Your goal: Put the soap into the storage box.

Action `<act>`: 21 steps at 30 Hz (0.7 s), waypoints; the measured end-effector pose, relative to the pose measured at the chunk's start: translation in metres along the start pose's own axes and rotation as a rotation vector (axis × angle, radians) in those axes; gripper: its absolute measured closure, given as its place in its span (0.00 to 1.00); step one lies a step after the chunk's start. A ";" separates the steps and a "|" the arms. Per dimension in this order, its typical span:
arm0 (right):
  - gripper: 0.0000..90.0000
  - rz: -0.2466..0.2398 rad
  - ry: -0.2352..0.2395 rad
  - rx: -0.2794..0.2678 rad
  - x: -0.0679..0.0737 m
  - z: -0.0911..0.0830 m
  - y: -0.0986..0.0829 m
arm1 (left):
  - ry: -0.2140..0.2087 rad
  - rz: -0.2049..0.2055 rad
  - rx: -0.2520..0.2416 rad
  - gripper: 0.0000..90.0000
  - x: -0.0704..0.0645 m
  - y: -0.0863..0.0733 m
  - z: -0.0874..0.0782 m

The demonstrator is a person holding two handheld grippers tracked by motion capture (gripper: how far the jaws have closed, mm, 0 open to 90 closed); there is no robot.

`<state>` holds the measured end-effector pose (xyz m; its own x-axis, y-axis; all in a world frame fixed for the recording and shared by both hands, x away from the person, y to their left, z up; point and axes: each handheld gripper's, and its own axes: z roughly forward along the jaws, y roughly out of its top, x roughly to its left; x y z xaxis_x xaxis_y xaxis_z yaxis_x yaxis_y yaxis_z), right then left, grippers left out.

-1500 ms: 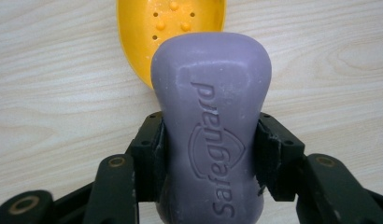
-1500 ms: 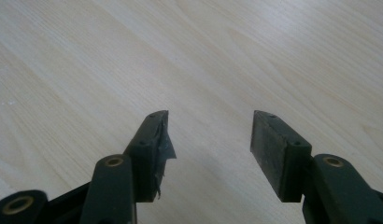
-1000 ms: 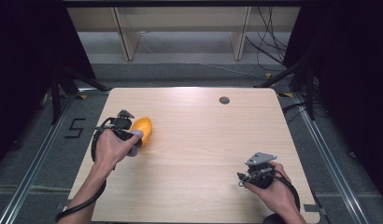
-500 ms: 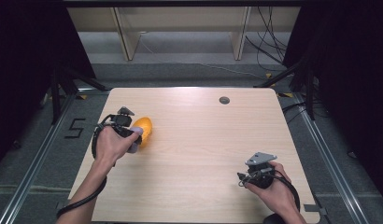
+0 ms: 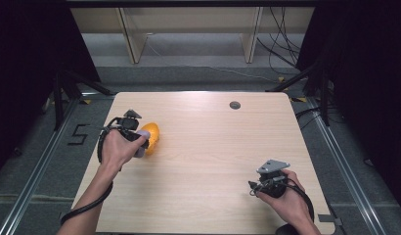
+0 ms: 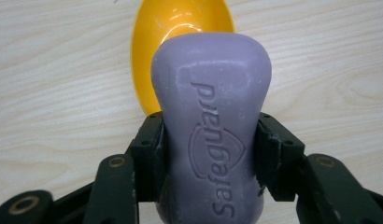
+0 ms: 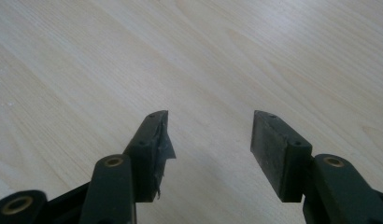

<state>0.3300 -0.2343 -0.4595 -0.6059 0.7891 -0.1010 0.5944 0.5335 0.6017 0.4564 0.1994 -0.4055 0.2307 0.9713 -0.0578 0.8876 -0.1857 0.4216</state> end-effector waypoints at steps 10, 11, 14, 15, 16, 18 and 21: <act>0.52 0.001 0.000 0.000 0.000 0.000 0.000 | 0.011 0.028 -0.014 0.54 0.001 0.006 0.007; 0.52 0.001 0.000 0.000 0.000 0.000 0.000 | 0.011 0.011 0.007 0.54 0.000 0.007 0.006; 0.52 0.001 0.000 0.000 0.000 0.000 0.000 | 0.014 0.022 0.004 0.54 0.001 0.010 0.006; 0.52 0.001 0.000 0.000 0.000 0.000 0.000 | 0.016 0.026 0.007 0.54 0.002 0.010 0.006; 0.52 0.000 0.001 0.000 0.000 0.000 0.000 | 0.013 0.038 -0.002 0.54 0.003 0.011 0.007; 0.52 0.001 0.000 0.000 0.000 0.000 0.000 | 0.018 0.034 -0.013 0.54 0.002 0.013 0.008; 0.52 0.000 0.000 -0.001 0.000 0.000 0.000 | 0.017 0.038 -0.026 0.54 0.002 0.014 0.009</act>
<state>0.3301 -0.2344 -0.4596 -0.6060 0.7891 -0.1006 0.5941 0.5331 0.6023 0.4731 0.1977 -0.4079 0.2576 0.9659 -0.0262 0.8674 -0.2192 0.4468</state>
